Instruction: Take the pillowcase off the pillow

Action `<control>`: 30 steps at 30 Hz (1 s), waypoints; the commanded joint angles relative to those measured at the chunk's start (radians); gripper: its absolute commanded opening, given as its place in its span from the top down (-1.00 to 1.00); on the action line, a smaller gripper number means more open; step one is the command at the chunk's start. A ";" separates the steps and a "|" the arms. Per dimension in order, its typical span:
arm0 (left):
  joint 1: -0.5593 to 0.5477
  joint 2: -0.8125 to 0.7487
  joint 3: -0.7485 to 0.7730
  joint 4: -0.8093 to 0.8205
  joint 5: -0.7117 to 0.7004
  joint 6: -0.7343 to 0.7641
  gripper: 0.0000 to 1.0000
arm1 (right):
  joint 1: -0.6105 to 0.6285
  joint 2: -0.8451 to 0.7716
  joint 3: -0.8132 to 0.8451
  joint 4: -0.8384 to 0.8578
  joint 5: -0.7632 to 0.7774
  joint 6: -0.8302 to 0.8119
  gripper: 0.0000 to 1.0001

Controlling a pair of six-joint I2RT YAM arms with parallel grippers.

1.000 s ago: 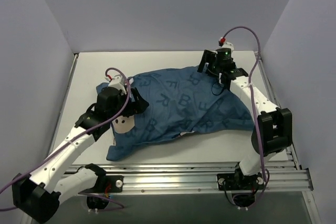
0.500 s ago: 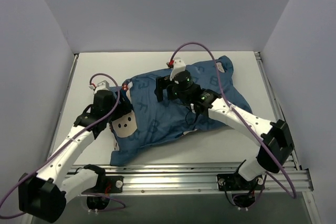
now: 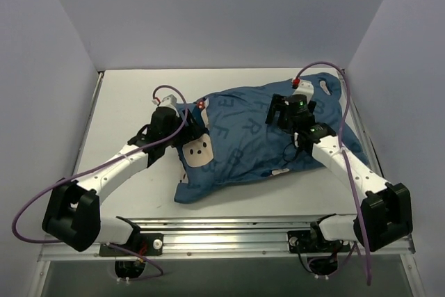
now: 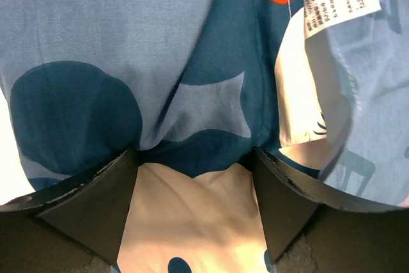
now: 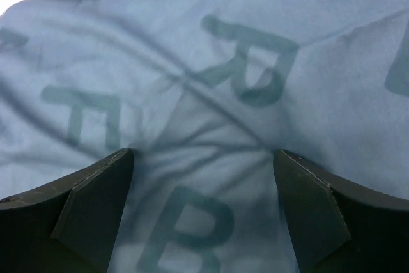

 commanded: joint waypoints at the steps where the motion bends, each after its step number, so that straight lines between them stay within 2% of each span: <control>1: -0.034 -0.001 0.023 -0.020 0.011 -0.013 -0.60 | 0.044 -0.062 0.063 -0.154 0.067 -0.072 -0.72; 5: -0.057 -0.096 -0.002 -0.052 0.011 -0.015 -0.67 | 0.211 -0.094 0.129 -0.174 0.158 -0.072 -0.72; 6: -0.066 -0.145 -0.008 -0.075 -0.013 -0.012 -0.71 | 0.286 -0.094 0.145 -0.182 0.172 -0.061 -0.72; 13: -0.121 -0.327 -0.152 -0.110 -0.035 -0.022 -0.75 | 0.565 -0.027 0.126 -0.122 0.306 0.049 -0.71; 19: -0.126 -0.334 -0.244 -0.041 -0.017 -0.056 -0.75 | 0.630 0.119 0.135 -0.087 0.338 0.072 -0.69; 28: -0.127 -0.273 -0.252 0.039 0.020 -0.074 -0.74 | 0.656 0.162 0.127 -0.061 0.326 0.079 -0.67; 30: -0.127 -0.265 -0.255 0.049 0.017 -0.080 -0.69 | 0.677 0.167 0.144 -0.076 0.344 0.076 -0.67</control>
